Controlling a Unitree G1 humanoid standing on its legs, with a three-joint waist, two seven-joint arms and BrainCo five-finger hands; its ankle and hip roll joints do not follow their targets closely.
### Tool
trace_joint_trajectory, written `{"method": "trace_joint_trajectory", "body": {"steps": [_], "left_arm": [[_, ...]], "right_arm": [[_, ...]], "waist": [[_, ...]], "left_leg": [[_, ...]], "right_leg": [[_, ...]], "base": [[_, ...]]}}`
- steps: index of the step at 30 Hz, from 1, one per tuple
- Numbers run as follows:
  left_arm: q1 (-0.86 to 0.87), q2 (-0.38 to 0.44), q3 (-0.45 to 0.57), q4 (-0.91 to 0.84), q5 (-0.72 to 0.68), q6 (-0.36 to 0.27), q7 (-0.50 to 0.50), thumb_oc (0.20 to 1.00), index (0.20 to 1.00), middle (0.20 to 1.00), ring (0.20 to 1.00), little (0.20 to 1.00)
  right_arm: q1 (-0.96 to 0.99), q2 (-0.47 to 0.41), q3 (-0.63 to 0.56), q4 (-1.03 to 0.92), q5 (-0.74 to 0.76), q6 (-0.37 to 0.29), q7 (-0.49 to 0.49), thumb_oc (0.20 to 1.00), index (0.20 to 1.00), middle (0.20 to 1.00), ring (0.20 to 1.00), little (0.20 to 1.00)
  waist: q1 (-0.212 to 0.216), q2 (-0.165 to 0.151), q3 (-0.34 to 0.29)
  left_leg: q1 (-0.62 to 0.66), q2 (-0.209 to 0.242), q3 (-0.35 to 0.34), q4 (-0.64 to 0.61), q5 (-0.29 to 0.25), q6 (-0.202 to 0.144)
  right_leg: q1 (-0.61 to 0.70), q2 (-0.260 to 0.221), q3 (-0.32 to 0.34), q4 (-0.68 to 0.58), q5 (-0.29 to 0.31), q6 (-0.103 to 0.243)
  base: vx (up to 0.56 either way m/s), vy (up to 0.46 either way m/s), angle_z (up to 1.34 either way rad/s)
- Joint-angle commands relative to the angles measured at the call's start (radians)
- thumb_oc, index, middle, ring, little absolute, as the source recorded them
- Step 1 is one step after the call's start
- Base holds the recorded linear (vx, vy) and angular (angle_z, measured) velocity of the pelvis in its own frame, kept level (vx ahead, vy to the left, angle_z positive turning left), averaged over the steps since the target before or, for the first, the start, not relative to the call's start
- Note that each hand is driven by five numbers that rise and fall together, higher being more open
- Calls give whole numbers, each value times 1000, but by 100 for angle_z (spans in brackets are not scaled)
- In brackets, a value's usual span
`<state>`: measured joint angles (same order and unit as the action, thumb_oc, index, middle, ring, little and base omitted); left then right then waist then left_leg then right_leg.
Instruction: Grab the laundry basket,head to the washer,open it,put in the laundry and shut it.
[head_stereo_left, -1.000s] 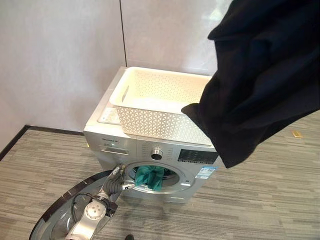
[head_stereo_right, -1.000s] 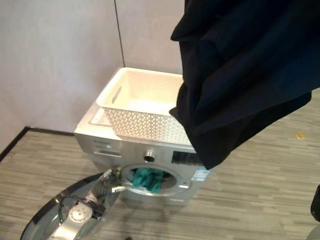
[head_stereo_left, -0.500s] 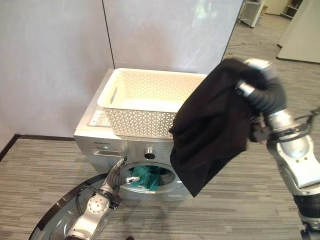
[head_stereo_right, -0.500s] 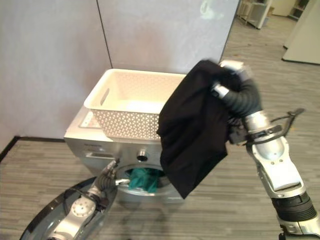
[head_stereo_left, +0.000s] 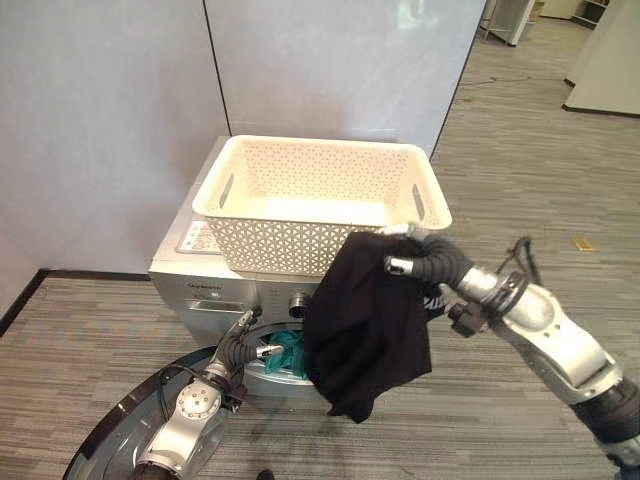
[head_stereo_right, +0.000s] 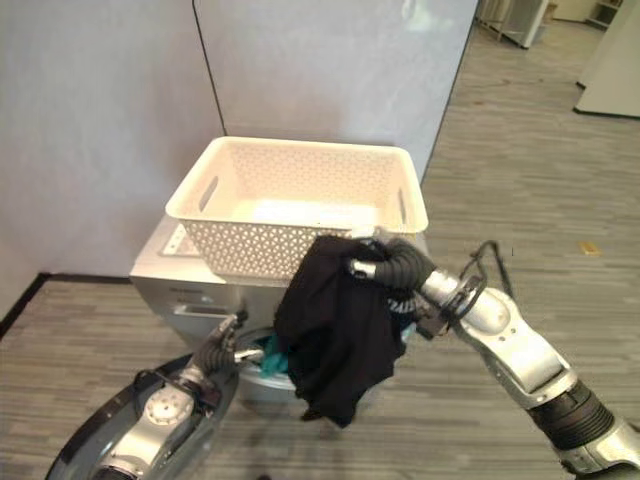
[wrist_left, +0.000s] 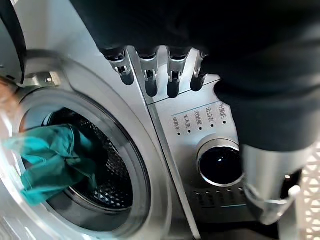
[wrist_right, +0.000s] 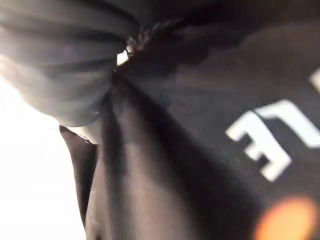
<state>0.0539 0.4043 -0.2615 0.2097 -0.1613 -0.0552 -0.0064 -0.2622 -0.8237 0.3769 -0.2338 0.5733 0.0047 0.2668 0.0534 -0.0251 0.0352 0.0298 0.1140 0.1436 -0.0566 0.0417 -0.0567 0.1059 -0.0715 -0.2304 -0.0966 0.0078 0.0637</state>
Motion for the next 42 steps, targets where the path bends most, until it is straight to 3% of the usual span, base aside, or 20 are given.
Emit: {"method": "trace_joint_trajectory", "body": {"steps": [1, 8, 18, 27, 34, 42], "left_arm": [[-50, 27, -42, -44, -83, -78, -36, 1000, 1000, 1000, 1000, 1000], [22, 105, -62, -159, -141, -75, -122, 1000, 1000, 1000, 1000, 1000], [-9, 208, -111, -312, -187, -53, -198, 1000, 1000, 1000, 1000, 1000], [-188, 88, -229, -184, 60, -66, -106, 1000, 1000, 1000, 1000, 1000], [-257, 13, -286, -88, 150, -57, -68, 1000, 1000, 1000, 1000, 1000], [-277, 43, -281, -95, 265, -66, -40, 1000, 1000, 1000, 1000, 1000]], "right_arm": [[-13, 6, -37, -11, -8, -35, 4, 200, 200, 200, 200, 200], [52, 77, -85, 46, -70, -38, -12, 200, 200, 200, 200, 200], [16, 163, -98, 83, -120, -51, -61, 200, 200, 200, 200, 200], [31, 294, -92, 78, -142, -57, -129, 200, 200, 200, 200, 200], [28, 340, -69, 68, -115, -61, -164, 200, 200, 200, 200, 200], [26, 341, -67, 42, -65, -66, -169, 200, 200, 200, 200, 200]], "waist": [[10, -23, -38], [34, -10, -26], [40, 13, -21], [21, 2, -19], [17, -7, -10], [23, -14, 11]], "left_leg": [[-109, 44, 6, 11, 84, -27], [-128, 27, -31, 22, 85, -22], [-128, 7, -50, -9, 93, -18], [-125, 0, -47, -23, 88, -12], [-124, 5, -44, -23, 91, -14], [-136, 16, -48, -24, 100, -21]], "right_leg": [[75, -16, -49, 52, -148, 2], [82, -16, -75, 53, -159, -6], [78, -15, -92, 37, -155, -6], [70, -18, -88, 32, -151, -3], [67, -14, -85, 34, -154, -7], [55, -4, -92, 37, -158, -9]], "base": [[22, -13, 8], [38, -17, 17], [13, 6, 15], [1, 3, 0], [0, 0, 0], [4, -3, 1]]}}
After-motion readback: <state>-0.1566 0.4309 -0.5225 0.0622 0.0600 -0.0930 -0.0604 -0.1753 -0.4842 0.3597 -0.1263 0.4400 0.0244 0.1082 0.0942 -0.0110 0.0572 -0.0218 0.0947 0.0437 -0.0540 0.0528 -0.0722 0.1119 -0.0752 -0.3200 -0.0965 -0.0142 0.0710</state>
